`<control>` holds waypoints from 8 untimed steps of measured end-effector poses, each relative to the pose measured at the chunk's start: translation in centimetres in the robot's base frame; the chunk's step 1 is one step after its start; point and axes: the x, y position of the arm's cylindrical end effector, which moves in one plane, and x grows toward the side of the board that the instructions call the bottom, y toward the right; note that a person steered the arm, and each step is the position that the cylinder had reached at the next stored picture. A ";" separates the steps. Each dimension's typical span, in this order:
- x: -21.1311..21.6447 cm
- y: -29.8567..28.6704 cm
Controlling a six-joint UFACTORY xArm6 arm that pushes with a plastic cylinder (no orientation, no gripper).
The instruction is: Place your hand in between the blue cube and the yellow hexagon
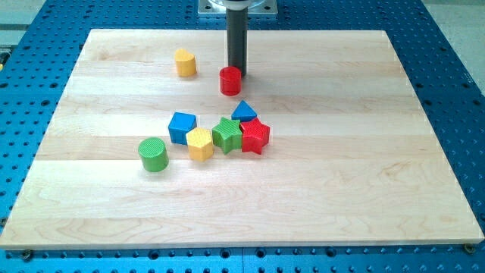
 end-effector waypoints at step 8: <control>16.1 -12.9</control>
